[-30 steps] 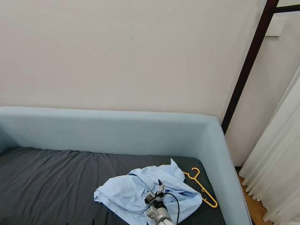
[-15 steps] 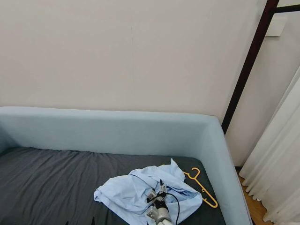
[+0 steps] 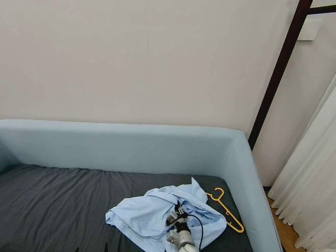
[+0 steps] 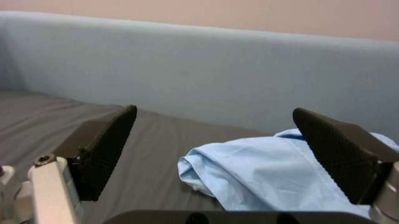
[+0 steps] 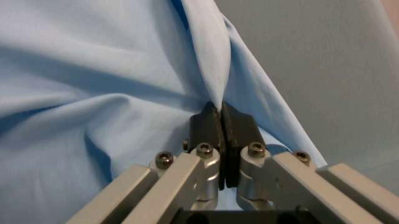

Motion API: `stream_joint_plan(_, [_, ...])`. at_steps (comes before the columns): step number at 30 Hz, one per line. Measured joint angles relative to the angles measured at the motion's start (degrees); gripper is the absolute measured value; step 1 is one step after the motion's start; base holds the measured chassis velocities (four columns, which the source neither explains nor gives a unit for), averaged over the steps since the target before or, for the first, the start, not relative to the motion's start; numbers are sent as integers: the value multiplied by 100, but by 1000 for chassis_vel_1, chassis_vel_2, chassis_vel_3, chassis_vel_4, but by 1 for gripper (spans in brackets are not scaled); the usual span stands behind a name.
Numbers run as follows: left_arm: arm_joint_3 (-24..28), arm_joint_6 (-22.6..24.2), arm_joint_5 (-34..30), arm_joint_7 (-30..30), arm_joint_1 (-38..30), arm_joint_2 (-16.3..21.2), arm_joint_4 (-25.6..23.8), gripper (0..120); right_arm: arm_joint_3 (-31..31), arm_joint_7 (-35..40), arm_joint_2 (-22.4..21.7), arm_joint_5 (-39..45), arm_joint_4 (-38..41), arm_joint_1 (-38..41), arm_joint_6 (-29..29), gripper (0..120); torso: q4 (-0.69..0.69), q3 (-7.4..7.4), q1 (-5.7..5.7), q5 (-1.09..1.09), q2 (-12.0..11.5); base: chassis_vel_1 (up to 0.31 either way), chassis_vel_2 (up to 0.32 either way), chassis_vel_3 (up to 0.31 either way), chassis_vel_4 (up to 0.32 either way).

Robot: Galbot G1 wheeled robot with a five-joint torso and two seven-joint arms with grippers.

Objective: Pick up the clothes from the sofa and hang them on the clothes hanger.

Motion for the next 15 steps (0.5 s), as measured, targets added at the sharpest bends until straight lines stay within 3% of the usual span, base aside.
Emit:
stream_joint_plan(6, [-2, -5, 12, 1, -4, -2, -6, 99, -242, -3, -184, 323, 241, -2, 32, 4, 0, 0, 0, 0, 0, 0, 0, 0, 0])
stream_joint_plan(13, [9, -5, 19, 5, -20, -5, -13, 99, -298, -15, -268, 523, 343, 27, 112, 34, -1, 0, 0, 0, 0, 0, 0, 0, 0])
stream_joint_plan(15, [8, -6, 20, 6, -19, -4, -18, 99, -269, -47, -268, 554, 330, 75, 153, 31, 0, 0, 0, 0, 0, 0, 0, 0, 0])
